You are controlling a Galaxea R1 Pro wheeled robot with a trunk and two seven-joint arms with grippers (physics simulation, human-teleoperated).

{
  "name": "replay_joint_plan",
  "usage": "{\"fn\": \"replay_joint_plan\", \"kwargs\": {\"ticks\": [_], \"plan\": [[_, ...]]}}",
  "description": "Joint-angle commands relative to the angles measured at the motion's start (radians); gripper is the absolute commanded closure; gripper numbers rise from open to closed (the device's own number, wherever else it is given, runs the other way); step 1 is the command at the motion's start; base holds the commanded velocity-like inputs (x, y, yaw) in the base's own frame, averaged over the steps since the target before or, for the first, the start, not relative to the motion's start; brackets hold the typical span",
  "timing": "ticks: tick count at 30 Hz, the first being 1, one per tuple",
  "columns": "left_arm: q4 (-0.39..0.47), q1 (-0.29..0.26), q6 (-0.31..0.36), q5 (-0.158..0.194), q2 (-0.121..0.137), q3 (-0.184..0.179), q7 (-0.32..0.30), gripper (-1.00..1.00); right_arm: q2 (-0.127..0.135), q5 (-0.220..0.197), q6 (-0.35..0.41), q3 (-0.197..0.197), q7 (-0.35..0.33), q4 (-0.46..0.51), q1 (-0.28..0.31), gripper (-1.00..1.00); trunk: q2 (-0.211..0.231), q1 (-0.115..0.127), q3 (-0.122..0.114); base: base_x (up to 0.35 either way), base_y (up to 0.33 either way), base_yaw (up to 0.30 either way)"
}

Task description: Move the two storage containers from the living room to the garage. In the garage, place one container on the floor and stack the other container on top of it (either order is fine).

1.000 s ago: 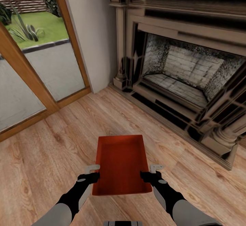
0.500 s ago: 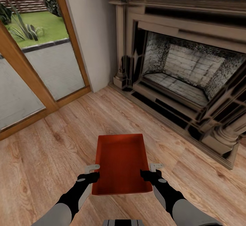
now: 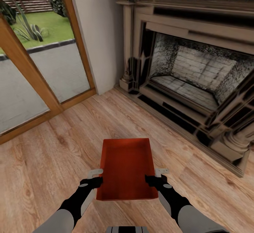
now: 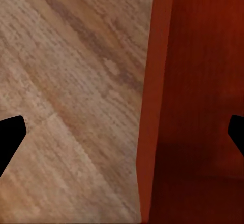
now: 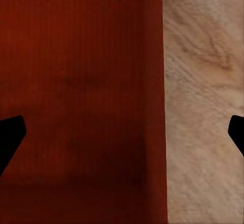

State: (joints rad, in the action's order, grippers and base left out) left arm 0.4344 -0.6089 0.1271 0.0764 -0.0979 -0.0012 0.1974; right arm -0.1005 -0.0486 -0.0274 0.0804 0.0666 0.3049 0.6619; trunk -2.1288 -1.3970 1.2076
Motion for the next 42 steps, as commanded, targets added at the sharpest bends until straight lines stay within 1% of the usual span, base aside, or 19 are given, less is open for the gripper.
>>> {"fn": "replay_joint_plan", "kwargs": {"ticks": [1,11,17,21,22,26,42], "plan": [[0.002,0.0,0.005,0.008,0.0,0.0,0.004,-1.0,0.002,-0.006,-0.004,0.009,0.007,0.0,0.001,-1.0,0.0,0.0,0.001,0.0,0.0,0.121],[0.003,0.0,0.005,0.008,-0.002,-0.001,0.004,-1.0,0.005,-0.007,-0.009,0.009,0.021,0.0,0.0,-1.0,0.0,0.0,0.001,0.0,0.0,0.024],[0.002,0.0,0.005,0.008,-0.002,-0.002,0.004,-1.0,0.002,-0.008,-0.011,0.009,0.048,0.0,0.0,-1.0,0.0,0.0,0.001,0.0,0.0,0.0],[0.003,0.0,0.005,0.008,-0.002,-0.002,0.004,-1.0,0.006,-0.008,-0.013,0.007,0.051,-0.001,0.001,-1.0,0.0,0.0,0.001,0.0,0.0,0.0],[0.004,0.0,0.005,0.008,-0.002,-0.002,0.004,-1.0,0.012,-0.009,-0.013,0.006,0.058,-0.001,0.001,-1.0,0.0,0.0,0.001,0.0,0.0,0.0],[0.0,0.0,0.005,0.001,-0.002,-0.003,0.003,-1.0,0.013,-0.01,-0.012,0.006,0.075,-0.001,0.001,-1.0,0.0,0.0,0.001,0.0,0.0,0.0],[0.006,0.0,0.005,-0.003,0.0,-0.005,0.004,-1.0,0.012,-0.004,-0.013,0.009,0.079,-0.003,0.001,-1.0,0.0,0.0,0.001,0.0,0.0,0.0]]}}
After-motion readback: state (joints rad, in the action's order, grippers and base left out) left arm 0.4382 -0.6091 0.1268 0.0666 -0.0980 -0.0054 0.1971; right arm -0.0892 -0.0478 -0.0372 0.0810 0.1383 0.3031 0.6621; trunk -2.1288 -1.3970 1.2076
